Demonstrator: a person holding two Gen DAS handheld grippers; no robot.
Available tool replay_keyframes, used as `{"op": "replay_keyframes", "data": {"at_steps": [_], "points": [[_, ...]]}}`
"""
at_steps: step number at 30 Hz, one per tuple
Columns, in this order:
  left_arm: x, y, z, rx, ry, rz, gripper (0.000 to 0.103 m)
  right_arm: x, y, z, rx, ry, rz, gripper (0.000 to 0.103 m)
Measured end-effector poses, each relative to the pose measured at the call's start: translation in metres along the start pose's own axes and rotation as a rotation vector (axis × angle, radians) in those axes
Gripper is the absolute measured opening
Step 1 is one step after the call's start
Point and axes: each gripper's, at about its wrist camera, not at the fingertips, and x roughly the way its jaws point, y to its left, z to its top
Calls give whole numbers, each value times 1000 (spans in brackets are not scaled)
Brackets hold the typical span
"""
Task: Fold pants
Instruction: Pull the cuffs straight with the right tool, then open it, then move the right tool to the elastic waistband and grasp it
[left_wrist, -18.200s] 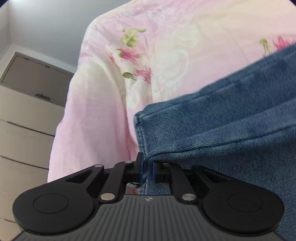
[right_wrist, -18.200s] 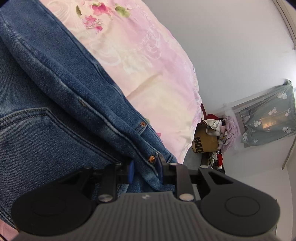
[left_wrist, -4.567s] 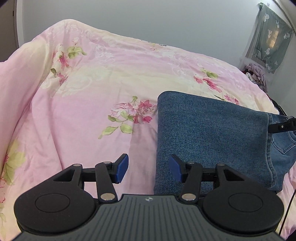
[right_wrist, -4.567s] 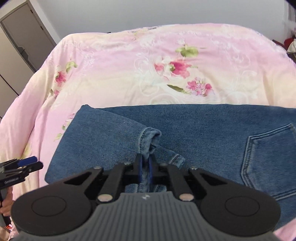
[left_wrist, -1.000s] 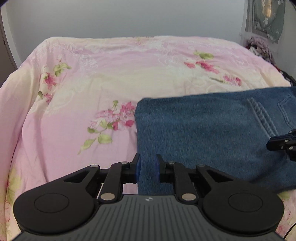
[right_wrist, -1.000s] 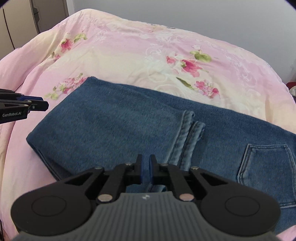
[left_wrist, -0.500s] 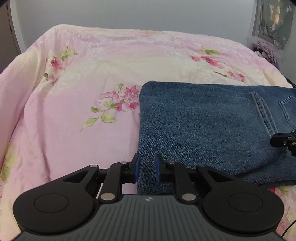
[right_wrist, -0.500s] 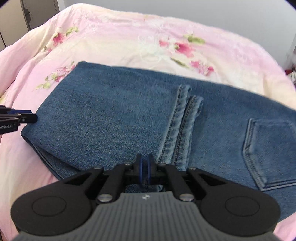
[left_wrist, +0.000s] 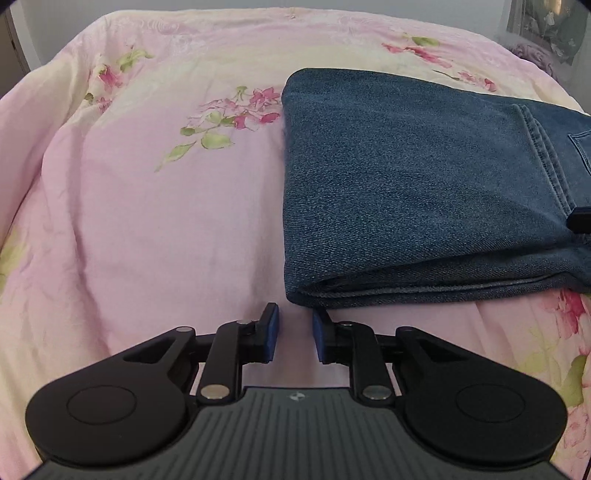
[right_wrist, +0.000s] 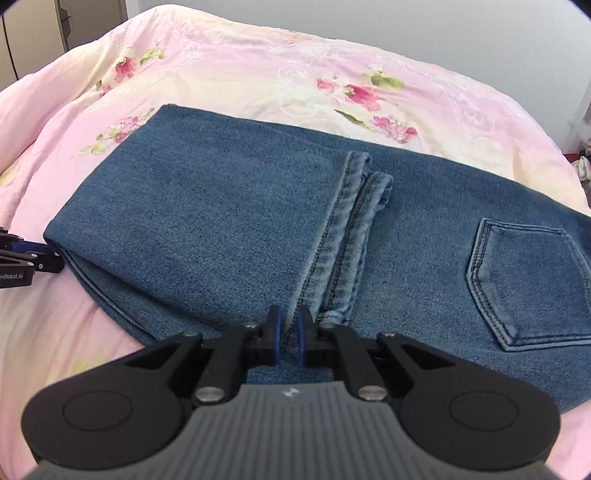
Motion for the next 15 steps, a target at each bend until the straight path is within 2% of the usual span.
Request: {"op": "replay_keyframes", "data": {"at_steps": [5,9,12,13,15], "points": [[-22,4,-2,-24,-47,-16,24,-8,-3,1,16,-4,6,4],[-54,10,2,-55,-139,-62,24,-28,-9,-3,28,-15,25,9],[-74,11,14,-73,-197,-82,24,-48,-27,-8,30,-26,-16,10],[-78,11,20,-83,-215,-89,24,-54,-39,-9,46,-28,-33,13],[-82,9,31,-94,-236,-100,24,-65,-67,-12,96,-25,-70,35]]}}
